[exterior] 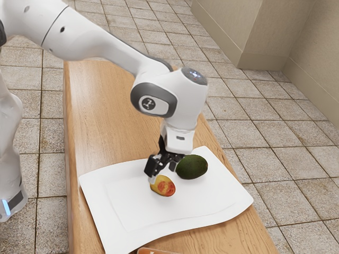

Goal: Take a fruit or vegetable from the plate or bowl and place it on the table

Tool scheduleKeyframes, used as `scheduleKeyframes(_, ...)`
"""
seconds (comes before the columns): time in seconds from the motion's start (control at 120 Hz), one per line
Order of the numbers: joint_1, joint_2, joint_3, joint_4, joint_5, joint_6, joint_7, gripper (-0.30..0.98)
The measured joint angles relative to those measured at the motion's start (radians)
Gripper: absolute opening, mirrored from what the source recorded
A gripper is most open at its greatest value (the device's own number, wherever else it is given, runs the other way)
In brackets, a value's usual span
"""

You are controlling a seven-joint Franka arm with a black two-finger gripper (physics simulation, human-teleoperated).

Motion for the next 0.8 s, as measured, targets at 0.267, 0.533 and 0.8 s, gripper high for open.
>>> scheduleKeyframes(0.267,0.001,0.004,0.0,-0.04,-0.001,0.057,0.022,0.68)
scheduleKeyframes(0.533,0.001,0.012,-0.001,-0.065,-0.006,0.1,0.038,0.68)
scheduleKeyframes(0.8,0.001,0.04,-0.001,-0.096,-0.011,0.15,0.05,0.68)
